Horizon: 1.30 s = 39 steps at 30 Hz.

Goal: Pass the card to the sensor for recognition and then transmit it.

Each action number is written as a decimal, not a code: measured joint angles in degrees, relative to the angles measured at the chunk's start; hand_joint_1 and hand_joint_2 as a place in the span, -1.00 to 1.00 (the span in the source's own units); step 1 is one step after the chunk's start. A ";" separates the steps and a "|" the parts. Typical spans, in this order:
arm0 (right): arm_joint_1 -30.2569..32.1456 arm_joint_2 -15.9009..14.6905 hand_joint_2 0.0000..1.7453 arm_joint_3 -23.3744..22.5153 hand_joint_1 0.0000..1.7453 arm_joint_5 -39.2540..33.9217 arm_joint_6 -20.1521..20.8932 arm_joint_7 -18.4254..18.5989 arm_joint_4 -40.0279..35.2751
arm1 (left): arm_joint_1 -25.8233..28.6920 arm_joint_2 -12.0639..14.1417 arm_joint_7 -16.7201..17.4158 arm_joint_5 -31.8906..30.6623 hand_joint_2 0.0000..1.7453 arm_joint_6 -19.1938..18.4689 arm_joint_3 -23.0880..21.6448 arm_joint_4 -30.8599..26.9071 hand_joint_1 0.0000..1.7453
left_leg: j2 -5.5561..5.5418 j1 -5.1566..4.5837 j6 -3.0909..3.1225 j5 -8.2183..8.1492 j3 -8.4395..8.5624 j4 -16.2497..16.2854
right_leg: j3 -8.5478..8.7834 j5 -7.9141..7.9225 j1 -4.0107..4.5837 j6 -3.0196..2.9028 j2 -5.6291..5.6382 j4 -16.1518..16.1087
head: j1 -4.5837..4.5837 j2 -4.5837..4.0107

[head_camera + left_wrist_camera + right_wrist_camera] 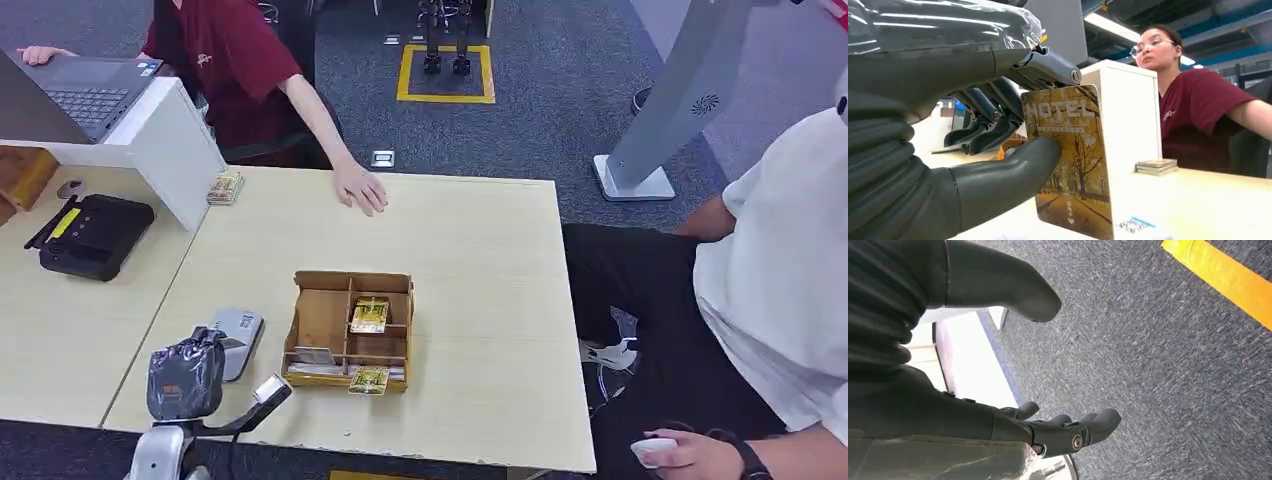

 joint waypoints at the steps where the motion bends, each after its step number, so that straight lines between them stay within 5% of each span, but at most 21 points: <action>1: 0.00 0.00 1.00 0.02 -1.00 0.00 0.00 0.02 0.00 | -0.03 -0.09 -0.07 0.00 1.00 0.00 0.00 0.28 1.00 | 0.00 0.00 0.00 0.00 0.00 0.00 | 0.00 0.00 0.00 0.00 0.00 0.00 | 0.00 0.00; 39: -0.01 0.00 1.00 1.05 -1.00 0.59 -0.24 0.00 0.00 | -1.79 -3.98 -3.78 1.40 1.00 0.00 2.78 2.93 1.00 | -0.01 0.00 0.00 0.00 0.01 0.00 | 0.02 0.00 0.00 0.00 -0.01 0.00 | 0.00 0.00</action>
